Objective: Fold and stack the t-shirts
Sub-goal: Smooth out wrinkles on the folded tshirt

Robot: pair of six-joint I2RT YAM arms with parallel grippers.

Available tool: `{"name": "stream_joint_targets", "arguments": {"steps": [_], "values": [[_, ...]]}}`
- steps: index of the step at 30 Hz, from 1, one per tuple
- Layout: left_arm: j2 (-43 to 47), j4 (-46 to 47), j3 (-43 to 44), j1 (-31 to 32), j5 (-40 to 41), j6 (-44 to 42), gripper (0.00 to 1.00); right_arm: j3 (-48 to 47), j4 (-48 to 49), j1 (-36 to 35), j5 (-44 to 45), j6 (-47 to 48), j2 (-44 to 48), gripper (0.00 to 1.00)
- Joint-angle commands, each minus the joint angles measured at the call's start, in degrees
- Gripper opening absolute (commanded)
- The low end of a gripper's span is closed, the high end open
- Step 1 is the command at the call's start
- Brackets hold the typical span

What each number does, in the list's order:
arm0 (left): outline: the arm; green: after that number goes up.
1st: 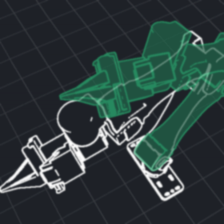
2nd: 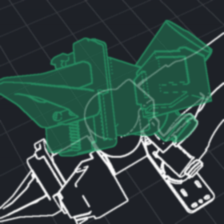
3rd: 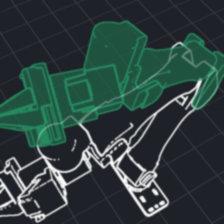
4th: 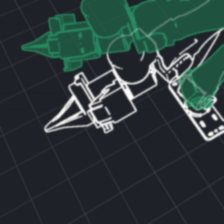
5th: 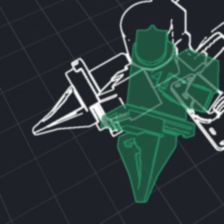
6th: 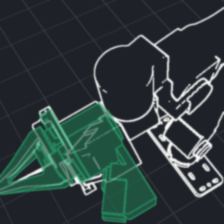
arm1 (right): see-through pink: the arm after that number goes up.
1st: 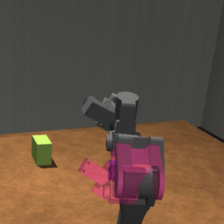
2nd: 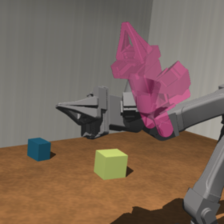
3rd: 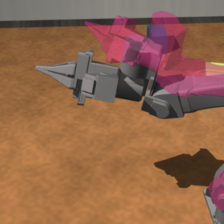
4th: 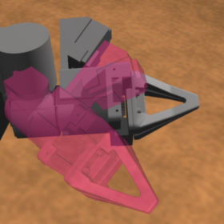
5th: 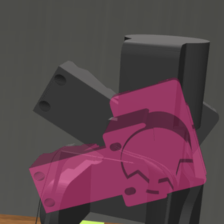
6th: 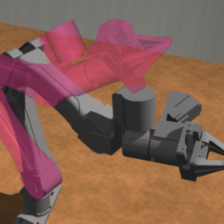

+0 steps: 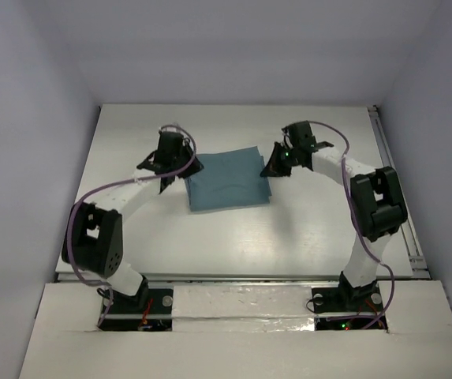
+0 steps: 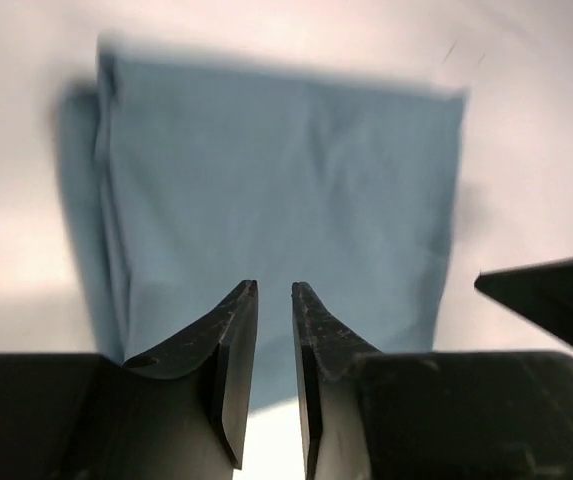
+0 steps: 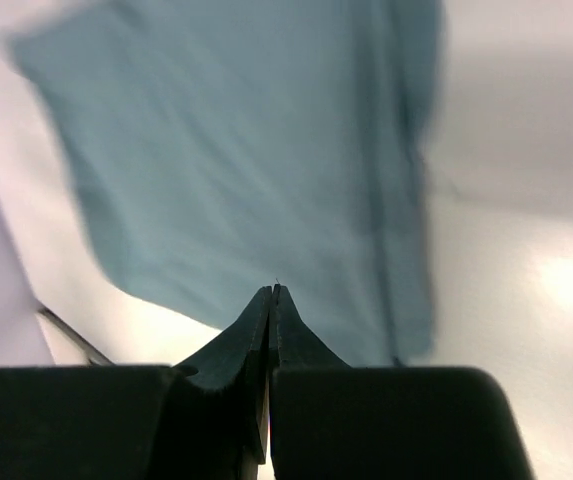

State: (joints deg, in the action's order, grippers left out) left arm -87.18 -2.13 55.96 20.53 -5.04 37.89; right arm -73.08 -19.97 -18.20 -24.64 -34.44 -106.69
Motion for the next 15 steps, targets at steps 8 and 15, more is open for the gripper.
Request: {"name": "stream_joint_targets", "arguments": {"steps": [8,15], "values": [[-22.1,1.2,16.9,-5.7,-1.8,-3.9,0.13,-25.7,0.8,0.4,-4.5,-2.5,-18.2,0.00],[-24.8,4.0,13.7,-11.9,-1.4,-3.9,0.11,-33.0,2.3,3.1,-4.9,-6.2,-27.4,0.00]]}}
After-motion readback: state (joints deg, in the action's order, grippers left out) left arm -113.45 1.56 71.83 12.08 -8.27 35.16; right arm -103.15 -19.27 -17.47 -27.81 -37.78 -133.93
